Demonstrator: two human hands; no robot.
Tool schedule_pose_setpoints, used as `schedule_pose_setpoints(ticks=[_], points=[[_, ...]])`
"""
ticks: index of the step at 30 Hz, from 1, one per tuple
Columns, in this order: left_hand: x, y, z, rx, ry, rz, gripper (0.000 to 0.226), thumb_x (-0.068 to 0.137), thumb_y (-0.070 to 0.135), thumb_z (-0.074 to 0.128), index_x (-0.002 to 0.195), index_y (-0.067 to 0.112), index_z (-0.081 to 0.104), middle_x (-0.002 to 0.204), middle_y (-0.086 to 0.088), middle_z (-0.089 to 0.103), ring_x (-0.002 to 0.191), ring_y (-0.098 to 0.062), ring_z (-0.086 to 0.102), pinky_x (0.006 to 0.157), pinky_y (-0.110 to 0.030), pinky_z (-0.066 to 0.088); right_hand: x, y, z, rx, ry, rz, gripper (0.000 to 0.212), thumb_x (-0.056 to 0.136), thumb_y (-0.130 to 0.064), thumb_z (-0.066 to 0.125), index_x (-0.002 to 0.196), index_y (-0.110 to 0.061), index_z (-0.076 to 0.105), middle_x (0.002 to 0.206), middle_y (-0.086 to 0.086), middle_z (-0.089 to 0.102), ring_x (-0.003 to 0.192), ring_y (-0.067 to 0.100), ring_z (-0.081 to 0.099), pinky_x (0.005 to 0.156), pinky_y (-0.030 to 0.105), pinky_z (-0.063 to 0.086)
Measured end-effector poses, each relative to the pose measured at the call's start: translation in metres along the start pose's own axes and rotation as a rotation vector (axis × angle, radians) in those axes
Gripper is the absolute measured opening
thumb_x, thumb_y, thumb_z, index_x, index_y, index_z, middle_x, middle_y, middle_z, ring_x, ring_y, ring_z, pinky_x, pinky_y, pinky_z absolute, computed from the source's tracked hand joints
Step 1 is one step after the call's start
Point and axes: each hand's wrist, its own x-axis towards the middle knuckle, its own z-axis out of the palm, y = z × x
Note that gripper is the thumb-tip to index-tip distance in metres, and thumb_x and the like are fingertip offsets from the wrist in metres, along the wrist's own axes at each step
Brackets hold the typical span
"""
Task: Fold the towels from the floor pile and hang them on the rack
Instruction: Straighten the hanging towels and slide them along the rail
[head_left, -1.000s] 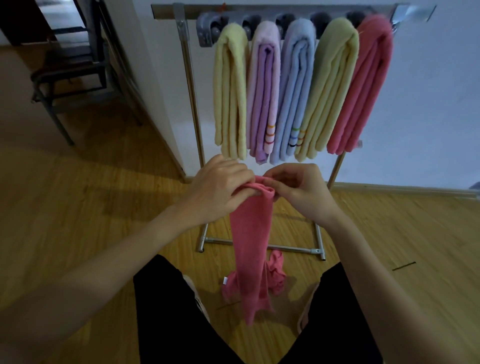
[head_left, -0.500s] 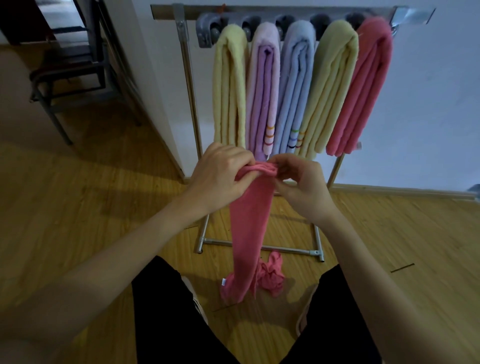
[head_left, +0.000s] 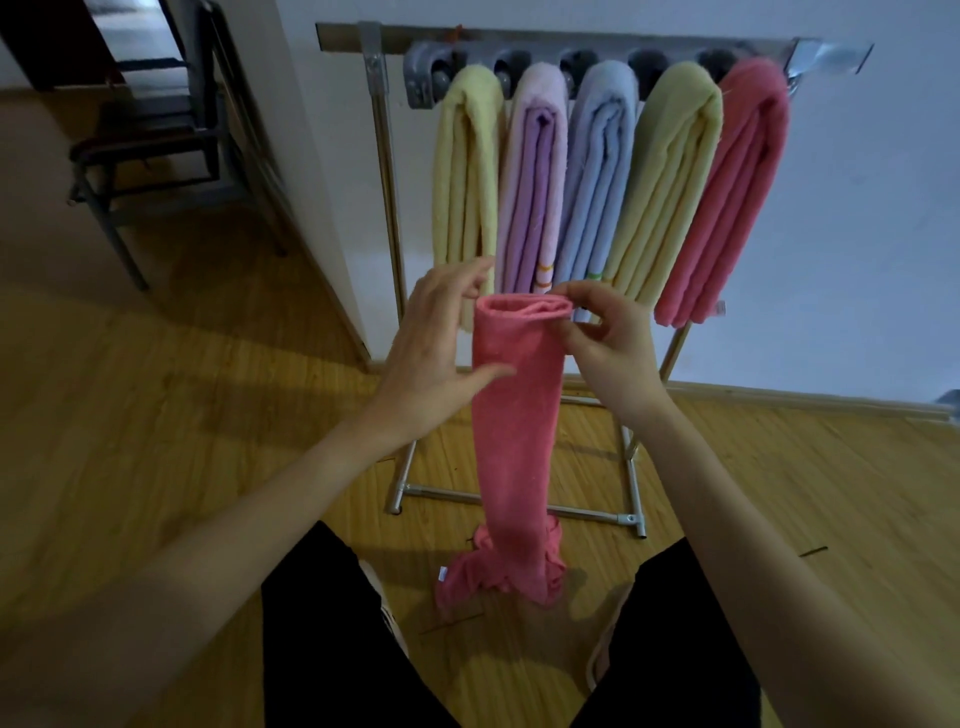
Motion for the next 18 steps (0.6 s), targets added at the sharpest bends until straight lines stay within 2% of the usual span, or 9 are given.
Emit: schedule_pose_setpoints(ticks=[1, 2, 5, 7, 11, 13, 15, 16, 18], points=[[-0.008, -0.006, 0.006, -0.071, -0.046, -0.102, 0.095, 0.065, 0.024, 0.085, 0.14, 0.028, 0.027, 0.129, 0.0, 0.043, 0.116, -0.002, 0.042, 0.099, -0.02, 0.04, 0.0, 0.002, 0.0, 0.002, 0.001, 0.013, 0.028, 0.087, 0.005, 0.06, 0.091, -0.023, 0.063, 0.086, -0.01, 0.064, 0.084, 0.007, 0.061, 0.068, 0.023, 0.056], [-0.017, -0.014, 0.012, -0.134, -0.122, -0.194, 0.099, 0.063, 0.024, 0.086, 0.141, 0.03, 0.026, 0.13, 0.002, 0.043, 0.115, -0.002, 0.044, 0.097, -0.019, 0.04, 0.0, 0.004, 0.001, 0.003, 0.008, 0.031, 0.024, 0.087, 0.004, 0.061, 0.092, -0.02, 0.064, 0.087, -0.008, 0.064, 0.085, 0.01, 0.061, 0.068, 0.023, 0.056], [-0.048, -0.048, 0.038, -0.286, -0.413, -0.438, 0.087, 0.061, 0.025, 0.088, 0.134, 0.026, 0.041, 0.12, 0.007, 0.055, 0.109, -0.005, 0.053, 0.096, -0.034, 0.046, 0.0, 0.011, 0.001, 0.016, 0.035, 0.092, 0.014, 0.087, 0.0, 0.062, 0.097, -0.009, 0.066, 0.087, -0.001, 0.066, 0.085, 0.015, 0.063, 0.068, 0.023, 0.056], [-0.071, -0.066, 0.056, -0.342, -0.523, -0.563, 0.076, 0.06, 0.026, 0.088, 0.126, 0.027, 0.05, 0.113, 0.006, 0.061, 0.105, -0.01, 0.058, 0.096, -0.042, 0.048, -0.001, 0.013, 0.001, 0.018, 0.051, 0.12, 0.013, 0.087, -0.002, 0.063, 0.098, -0.008, 0.067, 0.089, 0.001, 0.068, 0.089, 0.021, 0.065, 0.072, 0.03, 0.058], [-0.101, -0.082, 0.093, -0.405, -0.601, -0.686, 0.048, 0.063, 0.03, 0.086, 0.106, 0.021, 0.066, 0.104, 0.002, 0.069, 0.098, -0.013, 0.064, 0.087, -0.04, 0.054, -0.002, 0.011, 0.0, 0.037, 0.108, 0.174, 0.014, 0.087, -0.005, 0.065, 0.1, -0.008, 0.068, 0.093, 0.004, 0.069, 0.096, 0.027, 0.065, 0.077, 0.041, 0.058], [-0.108, -0.084, 0.11, -0.442, -0.645, -0.788, 0.04, 0.073, 0.022, 0.081, 0.109, 0.011, 0.067, 0.108, -0.005, 0.069, 0.099, -0.015, 0.065, 0.089, -0.036, 0.054, -0.003, 0.006, -0.003, 0.075, 0.146, 0.191, 0.015, 0.086, -0.005, 0.066, 0.095, -0.016, 0.068, 0.091, 0.002, 0.068, 0.095, 0.026, 0.065, 0.075, 0.039, 0.059], [-0.117, -0.084, 0.122, -0.509, -0.701, -0.843, 0.036, 0.082, 0.016, 0.073, 0.116, 0.006, 0.063, 0.116, -0.01, 0.066, 0.102, -0.015, 0.063, 0.087, -0.022, 0.053, -0.005, 0.0, -0.009, 0.133, 0.187, 0.2, 0.019, 0.087, -0.004, 0.065, 0.09, -0.022, 0.066, 0.089, 0.002, 0.067, 0.091, 0.022, 0.064, 0.07, 0.033, 0.058], [-0.122, -0.085, 0.126, -0.537, -0.714, -0.864, 0.035, 0.085, 0.015, 0.07, 0.118, 0.005, 0.062, 0.119, -0.01, 0.065, 0.105, -0.015, 0.062, 0.086, -0.018, 0.051, -0.006, -0.003, -0.014, 0.162, 0.212, 0.204, 0.016, 0.087, -0.005, 0.065, 0.09, -0.021, 0.067, 0.089, 0.004, 0.067, 0.088, 0.021, 0.064, 0.068, 0.031, 0.058], [-0.131, -0.085, 0.132, -0.564, -0.722, -0.925, 0.033, 0.089, 0.015, 0.065, 0.12, 0.006, 0.062, 0.119, -0.009, 0.065, 0.108, -0.016, 0.06, 0.089, -0.02, 0.05, -0.009, -0.002, -0.025, 0.199, 0.297, 0.229, 0.009, 0.088, -0.006, 0.065, 0.093, -0.012, 0.068, 0.089, 0.006, 0.067, 0.082, 0.018, 0.064, 0.066, 0.031, 0.058]])
